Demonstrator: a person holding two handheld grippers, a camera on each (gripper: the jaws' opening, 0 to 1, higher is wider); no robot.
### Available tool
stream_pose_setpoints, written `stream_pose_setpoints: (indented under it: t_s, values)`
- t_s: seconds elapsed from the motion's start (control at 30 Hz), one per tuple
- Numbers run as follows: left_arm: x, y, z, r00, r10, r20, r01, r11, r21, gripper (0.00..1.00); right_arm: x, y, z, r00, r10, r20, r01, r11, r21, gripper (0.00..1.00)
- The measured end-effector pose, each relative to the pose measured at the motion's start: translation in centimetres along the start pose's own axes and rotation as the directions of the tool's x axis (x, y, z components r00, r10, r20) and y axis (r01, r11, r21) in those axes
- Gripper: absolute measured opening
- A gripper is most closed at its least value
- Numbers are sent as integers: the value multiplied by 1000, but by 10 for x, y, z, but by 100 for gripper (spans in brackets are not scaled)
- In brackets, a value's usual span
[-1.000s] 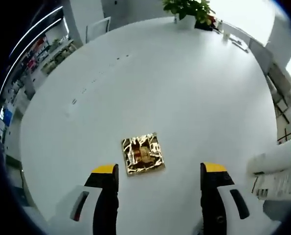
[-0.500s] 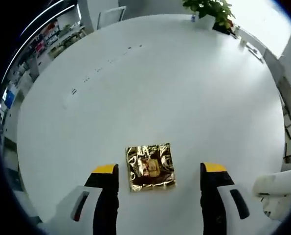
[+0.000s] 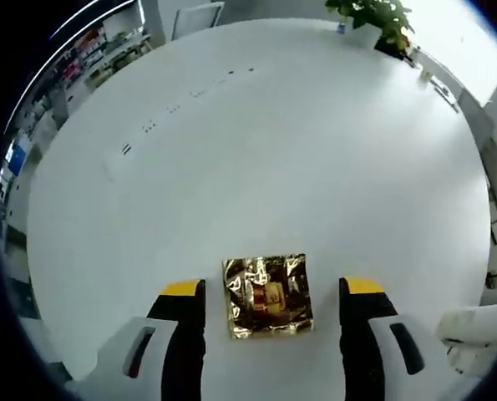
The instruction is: Arrange the skincare products in the storage area until every visible bottle or jar stands upright without overlapping.
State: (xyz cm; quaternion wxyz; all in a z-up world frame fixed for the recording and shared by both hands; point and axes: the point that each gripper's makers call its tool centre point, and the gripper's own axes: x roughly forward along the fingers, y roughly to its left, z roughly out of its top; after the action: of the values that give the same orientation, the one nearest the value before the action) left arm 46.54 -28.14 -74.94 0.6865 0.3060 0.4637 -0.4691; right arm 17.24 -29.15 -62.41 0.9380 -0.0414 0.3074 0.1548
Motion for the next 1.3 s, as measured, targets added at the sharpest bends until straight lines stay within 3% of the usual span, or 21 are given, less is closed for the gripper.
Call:
stream_pose_setpoints:
  t_s: [0.3,0.57,0.77,1.1,1.3]
  values:
    - [-1,2,-1,999,24,-45,-25,999,-28,58,0,-2,1,1000,-3,5,3,1000,5,100]
    - [-4,5,-5,998,22,-57,-24,999,-41,37,0,0,3,1000,5,7,-5,1000,-6,100]
    - [-4,6,-5,998,22,-52,-24,999,-32,37,-1,0,3,1000,2,2,-2,1000,-11,100]
    - [-11,-4,-22,995,-4,-104,12,997,77,37,-1,3,5,1000,3,4,-3,1000,-20,100]
    - [-21,-5,-34,990,3,-143,23,984,179,37,-2,6,9,1000,8,10,-8,999,-33,100]
